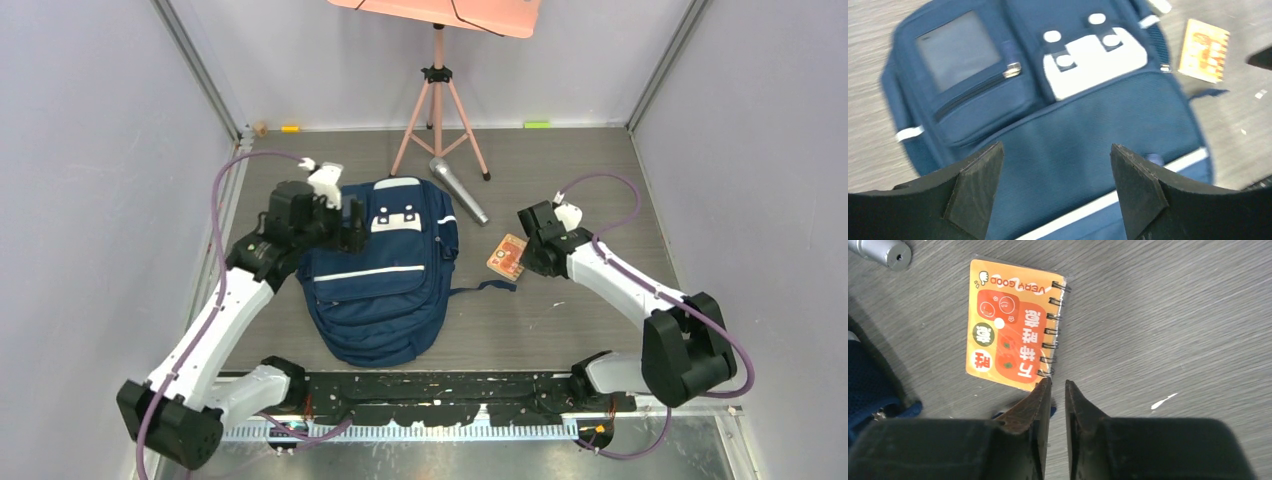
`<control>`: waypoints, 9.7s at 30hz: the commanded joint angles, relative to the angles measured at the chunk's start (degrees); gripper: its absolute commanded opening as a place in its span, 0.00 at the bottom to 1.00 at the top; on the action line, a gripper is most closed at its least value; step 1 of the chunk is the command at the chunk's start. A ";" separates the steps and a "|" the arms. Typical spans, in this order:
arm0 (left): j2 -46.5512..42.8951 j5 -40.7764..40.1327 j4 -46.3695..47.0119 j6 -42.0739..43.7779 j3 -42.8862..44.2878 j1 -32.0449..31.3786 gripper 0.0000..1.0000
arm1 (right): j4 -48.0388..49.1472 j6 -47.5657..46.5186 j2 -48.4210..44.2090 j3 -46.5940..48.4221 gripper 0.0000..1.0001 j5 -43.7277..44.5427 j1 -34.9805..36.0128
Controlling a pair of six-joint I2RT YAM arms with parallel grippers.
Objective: Pack the student bag
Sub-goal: Move the stationery to the center of the board, then pick up the stationery from the center of the board, then place the stationery in the student bag, then zip the student bag at the center of the board.
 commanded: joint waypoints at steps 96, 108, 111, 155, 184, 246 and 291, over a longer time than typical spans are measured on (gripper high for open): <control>62.16 19.88 31.93 -18.19 25.10 -25.64 0.30 | 18.22 -6.52 -2.73 -9.09 0.02 -30.34 -14.54; 44.09 16.33 17.49 -4.61 29.02 -25.64 0.63 | -0.71 -12.30 -17.49 -0.41 0.01 -21.03 -14.60; 38.34 13.80 12.31 -0.87 27.52 -25.64 0.69 | -2.75 -12.80 -19.32 0.63 0.00 -23.62 -14.61; -1.77 -17.49 -11.70 16.52 2.29 -26.06 0.47 | -4.60 -5.80 -21.16 7.22 0.00 -45.24 4.15; 7.67 12.29 11.08 7.16 12.22 -26.43 0.00 | 26.23 10.10 -19.50 0.34 0.00 -32.58 30.00; 4.98 7.06 11.74 4.52 8.37 -26.41 0.00 | 35.23 21.99 -3.43 -2.33 0.58 16.49 38.26; -18.50 12.87 2.10 -25.88 -17.80 2.31 0.70 | 0.94 12.09 13.93 29.15 0.61 26.78 63.62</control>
